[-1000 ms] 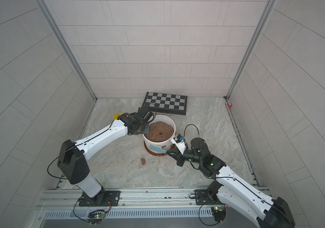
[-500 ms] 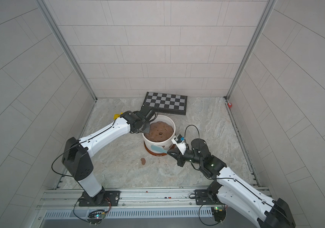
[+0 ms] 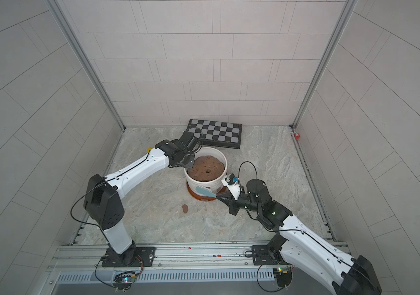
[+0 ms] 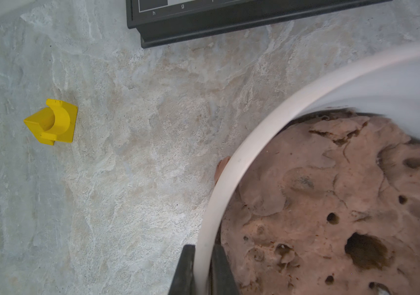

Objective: Scrub the dried mud off the ceramic pot
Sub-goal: Rotate the pot on the tray.

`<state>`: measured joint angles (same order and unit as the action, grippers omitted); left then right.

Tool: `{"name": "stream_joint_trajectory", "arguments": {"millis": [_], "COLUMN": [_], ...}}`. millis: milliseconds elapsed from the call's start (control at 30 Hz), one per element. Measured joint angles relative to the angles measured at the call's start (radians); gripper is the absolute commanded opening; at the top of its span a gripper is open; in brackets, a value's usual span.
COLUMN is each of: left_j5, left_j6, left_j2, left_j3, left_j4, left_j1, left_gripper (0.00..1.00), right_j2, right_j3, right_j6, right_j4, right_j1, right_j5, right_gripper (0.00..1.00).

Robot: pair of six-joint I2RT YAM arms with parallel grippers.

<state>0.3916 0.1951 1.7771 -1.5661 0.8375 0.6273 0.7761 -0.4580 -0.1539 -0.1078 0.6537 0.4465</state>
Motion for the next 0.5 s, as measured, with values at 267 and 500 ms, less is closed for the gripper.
{"name": "stream_joint_trajectory", "arguments": {"millis": [267,500], "left_j5": [-0.046,-0.052], "left_j6": [-0.082,-0.111], "left_j2": [0.005,0.007], "left_j3": [0.000,0.000], "left_j4": [-0.032,-0.042], "left_j1": [-0.011,-0.013], "left_gripper": [0.00,0.00], "right_j2": [0.064,0.073], "right_j3": [0.000,-0.003], "right_j6": [0.008,0.003], "right_j4": [0.018,0.042], "right_j1": [-0.015,-0.033], "right_j5": [-0.002,-0.024], "right_gripper": [0.00,0.00]}}
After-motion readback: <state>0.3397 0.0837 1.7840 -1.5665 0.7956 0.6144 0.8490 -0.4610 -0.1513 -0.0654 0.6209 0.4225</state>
